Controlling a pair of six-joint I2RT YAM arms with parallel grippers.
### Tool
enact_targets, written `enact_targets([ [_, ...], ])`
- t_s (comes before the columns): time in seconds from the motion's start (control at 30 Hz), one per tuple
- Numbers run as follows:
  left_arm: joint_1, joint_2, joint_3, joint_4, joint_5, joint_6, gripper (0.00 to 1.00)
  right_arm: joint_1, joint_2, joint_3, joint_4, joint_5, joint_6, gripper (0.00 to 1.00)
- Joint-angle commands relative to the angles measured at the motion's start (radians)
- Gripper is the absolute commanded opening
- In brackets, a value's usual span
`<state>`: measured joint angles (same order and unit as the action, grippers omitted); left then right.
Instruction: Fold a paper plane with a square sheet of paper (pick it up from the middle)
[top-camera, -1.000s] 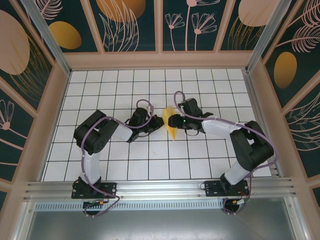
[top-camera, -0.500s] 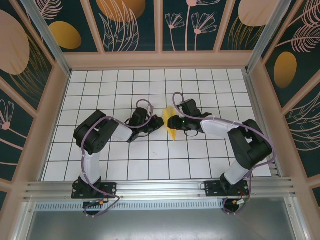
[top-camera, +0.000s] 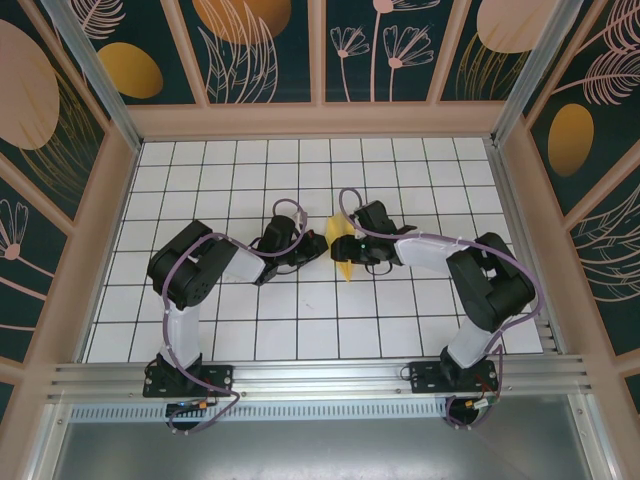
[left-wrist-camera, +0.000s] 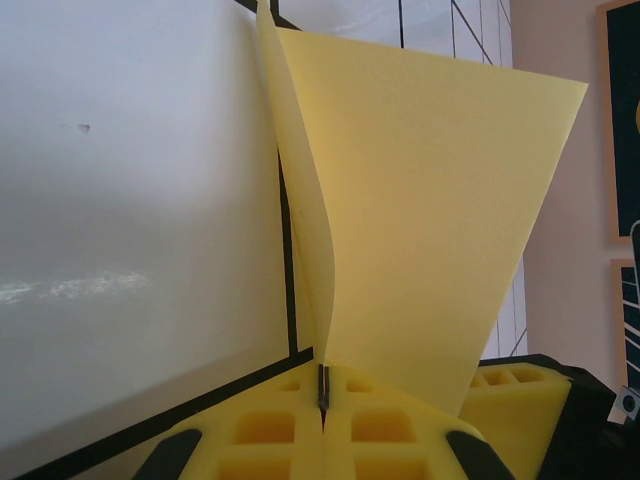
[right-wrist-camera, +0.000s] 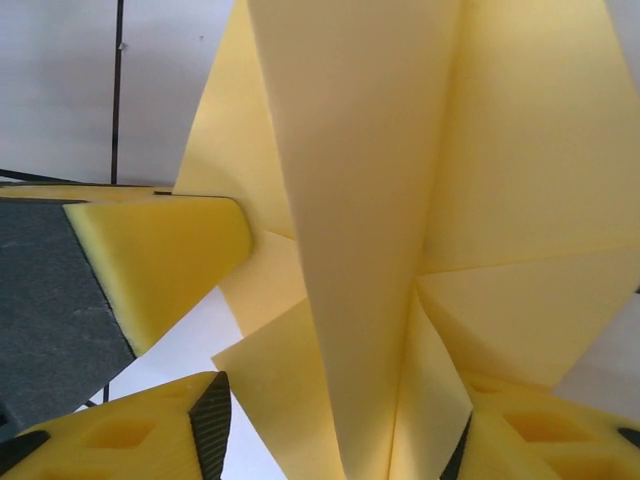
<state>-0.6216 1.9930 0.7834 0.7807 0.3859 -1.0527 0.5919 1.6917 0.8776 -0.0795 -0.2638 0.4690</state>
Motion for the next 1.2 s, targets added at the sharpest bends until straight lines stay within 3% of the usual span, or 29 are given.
enact_targets([
  [0.0, 0.006, 0.018, 0.018, -0.017, 0.016, 0.012, 0.0, 0.011, 0.006, 0.019, -0.01, -0.011, -0.016, 0.6],
  [0.2, 0.006, 0.021, 0.021, -0.018, 0.018, 0.013, 0.0, 0.02, 0.0, 0.017, -0.013, -0.001, -0.029, 0.64],
  [0.57, 0.005, 0.0, 0.019, -0.045, 0.008, 0.027, 0.0, 0.034, 0.035, 0.056, -0.078, 0.152, -0.001, 0.24],
  [0.67, 0.006, -0.013, 0.023, -0.065, 0.002, 0.038, 0.03, 0.045, 0.057, 0.072, -0.101, 0.19, 0.004, 0.19],
  [1.03, 0.026, -0.136, 0.029, -0.238, -0.113, 0.098, 0.34, 0.09, 0.105, 0.127, -0.147, 0.272, 0.025, 0.21],
  [1.17, 0.053, -0.208, 0.007, -0.317, -0.191, 0.122, 0.43, 0.095, 0.108, 0.137, -0.157, 0.298, 0.034, 0.15],
])
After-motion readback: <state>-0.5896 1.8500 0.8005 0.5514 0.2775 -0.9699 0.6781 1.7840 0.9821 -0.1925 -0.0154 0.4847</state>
